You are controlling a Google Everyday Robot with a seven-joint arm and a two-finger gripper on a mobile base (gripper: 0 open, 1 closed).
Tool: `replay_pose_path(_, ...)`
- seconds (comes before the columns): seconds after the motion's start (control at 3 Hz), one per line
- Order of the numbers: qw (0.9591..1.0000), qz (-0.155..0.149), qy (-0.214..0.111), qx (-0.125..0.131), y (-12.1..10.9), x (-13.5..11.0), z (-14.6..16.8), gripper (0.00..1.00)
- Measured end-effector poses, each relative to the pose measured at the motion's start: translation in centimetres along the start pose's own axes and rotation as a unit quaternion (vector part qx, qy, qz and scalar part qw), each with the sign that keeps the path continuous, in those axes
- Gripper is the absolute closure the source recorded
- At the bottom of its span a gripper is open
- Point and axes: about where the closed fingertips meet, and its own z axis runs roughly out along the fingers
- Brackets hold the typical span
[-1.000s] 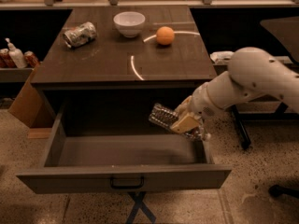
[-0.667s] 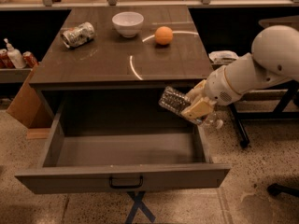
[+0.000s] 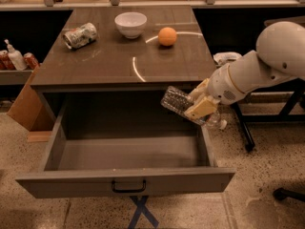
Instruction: Pick water bottle from top drawer and place on counter
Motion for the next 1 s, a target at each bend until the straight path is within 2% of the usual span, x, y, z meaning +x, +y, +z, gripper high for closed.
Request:
replay_pose_path(0.33, 0.9992, -0.027, 0.012, 0.027, -2.2, -2.1, -2.9, 1.0)
replay_pose_path(0.67, 0.9953, -0.063, 0.019, 0.071, -5.1, -5.3, -6.8, 1.0)
replay_pose_path(1.0, 0.9902, -0.087, 0.035, 0.104, -8.1, -7.7, -8.3, 1.0)
